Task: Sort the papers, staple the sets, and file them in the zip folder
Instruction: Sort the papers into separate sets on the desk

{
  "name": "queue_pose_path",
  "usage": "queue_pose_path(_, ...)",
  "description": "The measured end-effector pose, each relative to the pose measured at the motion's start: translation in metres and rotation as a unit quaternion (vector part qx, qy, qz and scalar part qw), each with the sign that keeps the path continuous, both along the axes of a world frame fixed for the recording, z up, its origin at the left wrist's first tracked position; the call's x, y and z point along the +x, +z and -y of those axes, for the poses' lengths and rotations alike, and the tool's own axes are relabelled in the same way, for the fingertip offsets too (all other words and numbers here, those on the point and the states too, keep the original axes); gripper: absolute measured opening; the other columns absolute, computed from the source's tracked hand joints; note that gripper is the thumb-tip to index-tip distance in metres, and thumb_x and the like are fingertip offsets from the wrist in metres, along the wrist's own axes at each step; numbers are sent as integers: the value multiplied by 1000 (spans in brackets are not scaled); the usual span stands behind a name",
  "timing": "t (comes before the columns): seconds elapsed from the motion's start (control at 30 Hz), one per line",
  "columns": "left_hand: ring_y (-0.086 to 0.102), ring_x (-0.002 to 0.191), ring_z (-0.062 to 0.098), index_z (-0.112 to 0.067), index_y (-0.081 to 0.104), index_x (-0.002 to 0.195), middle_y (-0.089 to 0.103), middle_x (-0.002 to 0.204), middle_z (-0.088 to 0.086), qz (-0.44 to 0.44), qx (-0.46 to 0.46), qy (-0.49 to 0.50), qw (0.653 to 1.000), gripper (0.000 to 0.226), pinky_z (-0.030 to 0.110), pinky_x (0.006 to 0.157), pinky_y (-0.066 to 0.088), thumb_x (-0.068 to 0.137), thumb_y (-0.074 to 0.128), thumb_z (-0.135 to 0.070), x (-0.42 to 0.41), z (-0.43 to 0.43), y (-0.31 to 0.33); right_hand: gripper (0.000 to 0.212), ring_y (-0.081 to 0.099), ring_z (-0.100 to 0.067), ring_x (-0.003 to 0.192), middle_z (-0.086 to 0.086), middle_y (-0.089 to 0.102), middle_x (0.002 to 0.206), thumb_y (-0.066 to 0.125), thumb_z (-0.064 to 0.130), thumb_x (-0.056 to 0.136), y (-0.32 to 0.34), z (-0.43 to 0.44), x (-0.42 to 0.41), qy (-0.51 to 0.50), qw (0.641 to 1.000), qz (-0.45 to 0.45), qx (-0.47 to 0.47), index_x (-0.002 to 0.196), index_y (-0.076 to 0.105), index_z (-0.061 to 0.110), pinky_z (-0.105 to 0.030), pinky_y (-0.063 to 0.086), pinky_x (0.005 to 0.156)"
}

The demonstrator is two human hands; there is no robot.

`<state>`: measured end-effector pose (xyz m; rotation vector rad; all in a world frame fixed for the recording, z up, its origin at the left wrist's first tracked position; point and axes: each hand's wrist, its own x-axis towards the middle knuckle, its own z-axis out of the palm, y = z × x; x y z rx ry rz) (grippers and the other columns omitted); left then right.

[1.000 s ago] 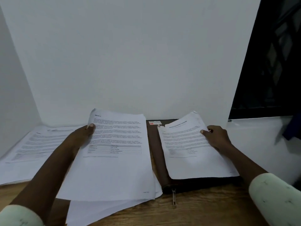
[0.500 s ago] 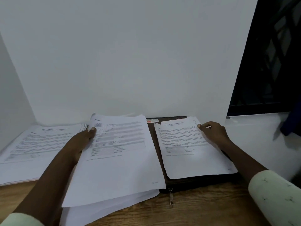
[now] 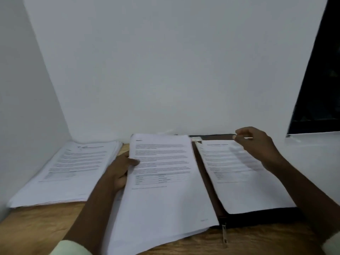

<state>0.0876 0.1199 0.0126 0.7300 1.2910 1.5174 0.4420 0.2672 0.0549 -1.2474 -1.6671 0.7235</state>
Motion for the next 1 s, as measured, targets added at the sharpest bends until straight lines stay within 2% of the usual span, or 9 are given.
queue_pose_path(0.1,60,116,47,-4,57,130,65,125,25,13,34,0,999,49,57,95,51,89,41,17,0,5,3,13,67,-19,91,5,71,96,72,30,87,5,15,-30,69,997,-4,-19,98,68,25,-40,57,86)
queue_pose_path(0.37,65,109,40,-7,60,126,66,124,21,23,65,3,998,42,51,93,54,92,45,13,7,11,9,33,72,-15,81,2,75,89,73,46,83,-6,31,-77,160,983,33,-80,102,70,20,-34,59,80)
queue_pose_path(0.47,65,111,39,-5,59,129,65,127,21,39,81,-10,996,40,48,90,57,93,49,11,15,8,9,18,72,-17,83,9,75,84,70,37,87,-9,35,-85,190,978,33,-82,99,73,23,-38,57,79)
queue_pose_path(0.53,64,115,37,-4,57,132,65,128,19,34,85,-44,995,39,48,95,54,95,52,6,22,7,9,12,66,-12,73,14,71,70,68,27,89,-8,36,-85,173,983,34,-49,99,74,23,-31,50,66)
queue_pose_path(0.63,68,109,31,-2,62,122,69,122,16,-12,82,-51,995,30,44,95,54,95,51,6,29,5,3,11,64,-13,71,5,72,77,71,25,88,-2,35,-82,172,983,9,-66,93,73,15,-24,48,63)
queue_pose_path(0.7,73,95,28,-2,66,112,72,113,16,-41,76,-9,996,27,41,86,58,93,51,10,31,-1,-6,22,63,-16,77,-1,72,84,73,32,86,-4,22,-62,105,992,7,-62,91,72,11,-26,51,70)
queue_pose_path(0.8,72,95,36,0,66,114,73,108,19,-78,23,-20,996,26,44,78,60,92,54,9,28,-3,-8,58,57,-24,112,-5,66,116,75,56,76,-9,-10,-16,-59,974,214,-36,116,62,16,-31,45,92)
queue_pose_path(0.93,69,89,40,10,64,115,71,101,26,-140,23,57,988,39,53,93,52,76,64,10,13,-4,-4,125,45,-34,129,-10,53,136,67,89,38,-24,-32,22,-82,910,367,-176,136,41,15,-45,40,105)
queue_pose_path(1.0,67,94,46,11,63,113,69,106,30,-139,18,62,988,34,57,95,50,80,58,15,6,1,-3,132,45,-33,129,-10,52,137,68,90,33,-25,-37,26,-74,908,365,-194,137,40,13,-45,40,105)
